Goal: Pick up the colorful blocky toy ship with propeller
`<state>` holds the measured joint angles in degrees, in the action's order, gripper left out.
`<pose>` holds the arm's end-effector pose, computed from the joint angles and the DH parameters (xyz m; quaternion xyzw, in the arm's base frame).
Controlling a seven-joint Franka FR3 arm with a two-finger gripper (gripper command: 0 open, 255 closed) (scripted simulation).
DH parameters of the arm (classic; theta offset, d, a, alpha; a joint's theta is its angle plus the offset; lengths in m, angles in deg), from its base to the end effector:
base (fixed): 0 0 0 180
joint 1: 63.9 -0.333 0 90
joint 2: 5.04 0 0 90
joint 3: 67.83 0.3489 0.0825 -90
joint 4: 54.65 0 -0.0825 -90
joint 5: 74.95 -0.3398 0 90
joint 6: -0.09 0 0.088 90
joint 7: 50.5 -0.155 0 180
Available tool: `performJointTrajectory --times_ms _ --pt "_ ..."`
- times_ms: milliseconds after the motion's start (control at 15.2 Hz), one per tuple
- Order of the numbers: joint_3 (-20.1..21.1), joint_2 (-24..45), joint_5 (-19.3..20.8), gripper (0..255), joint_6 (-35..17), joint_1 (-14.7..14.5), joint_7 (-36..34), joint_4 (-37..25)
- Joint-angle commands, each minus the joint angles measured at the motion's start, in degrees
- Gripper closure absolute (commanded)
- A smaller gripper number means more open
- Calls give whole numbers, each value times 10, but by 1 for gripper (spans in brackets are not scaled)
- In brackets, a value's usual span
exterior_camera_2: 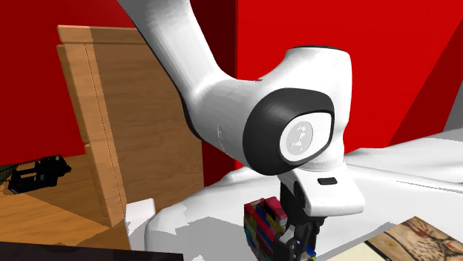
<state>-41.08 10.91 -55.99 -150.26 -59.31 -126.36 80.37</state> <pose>0.4632 0.1916 0.2477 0.9443 -0.3280 0.0277 0.0011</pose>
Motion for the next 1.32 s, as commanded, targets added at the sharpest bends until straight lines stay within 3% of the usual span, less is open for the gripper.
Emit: performJointTrajectory --times_ms 0,132,1056,1254 --pt "0 1 0 255 0 0 0 1" --pt "-1 2 2 255 0 -1 -1 -1" --pt "43 -100 -105 255 91 28 77 -7" --pt "44 -108 -113 255 99 29 83 -9"
